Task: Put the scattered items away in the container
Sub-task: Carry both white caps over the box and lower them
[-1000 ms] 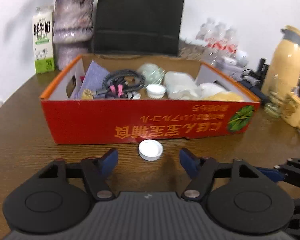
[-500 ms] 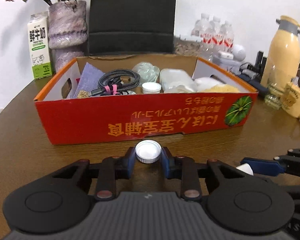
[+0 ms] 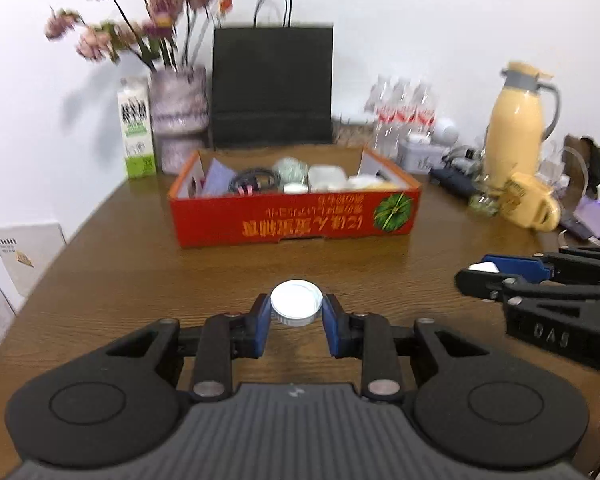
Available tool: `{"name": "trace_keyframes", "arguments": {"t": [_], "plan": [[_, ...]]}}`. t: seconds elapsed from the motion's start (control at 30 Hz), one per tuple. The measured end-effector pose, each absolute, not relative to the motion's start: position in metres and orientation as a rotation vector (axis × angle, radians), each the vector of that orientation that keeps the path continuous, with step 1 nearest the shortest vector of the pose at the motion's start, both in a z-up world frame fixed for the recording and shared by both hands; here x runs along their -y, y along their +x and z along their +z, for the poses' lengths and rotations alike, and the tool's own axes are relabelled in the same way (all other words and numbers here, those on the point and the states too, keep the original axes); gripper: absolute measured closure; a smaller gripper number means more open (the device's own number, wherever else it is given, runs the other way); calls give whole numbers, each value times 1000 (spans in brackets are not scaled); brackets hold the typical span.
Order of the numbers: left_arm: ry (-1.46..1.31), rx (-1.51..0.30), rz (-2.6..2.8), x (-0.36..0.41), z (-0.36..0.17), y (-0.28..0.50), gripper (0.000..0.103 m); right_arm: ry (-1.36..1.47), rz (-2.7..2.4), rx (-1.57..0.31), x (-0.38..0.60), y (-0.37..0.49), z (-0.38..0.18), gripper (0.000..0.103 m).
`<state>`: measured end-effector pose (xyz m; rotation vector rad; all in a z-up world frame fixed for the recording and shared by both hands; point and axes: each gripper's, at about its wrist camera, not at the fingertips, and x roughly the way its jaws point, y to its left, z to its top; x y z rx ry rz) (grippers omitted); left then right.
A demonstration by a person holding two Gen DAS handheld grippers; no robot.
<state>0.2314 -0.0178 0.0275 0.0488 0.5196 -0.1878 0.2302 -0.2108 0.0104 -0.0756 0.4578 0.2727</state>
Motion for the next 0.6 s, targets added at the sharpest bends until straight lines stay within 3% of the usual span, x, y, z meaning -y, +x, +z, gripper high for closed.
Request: {"name": "trace_keyframes", "arguments": {"t": [0.3, 0.6], "plan": [[26, -412, -248, -5, 67, 134, 75, -91, 304, -412, 227, 138, 54, 77], [-157, -514, -378, -23, 50, 76, 75, -12, 372, -432, 212, 66, 54, 77]]}}
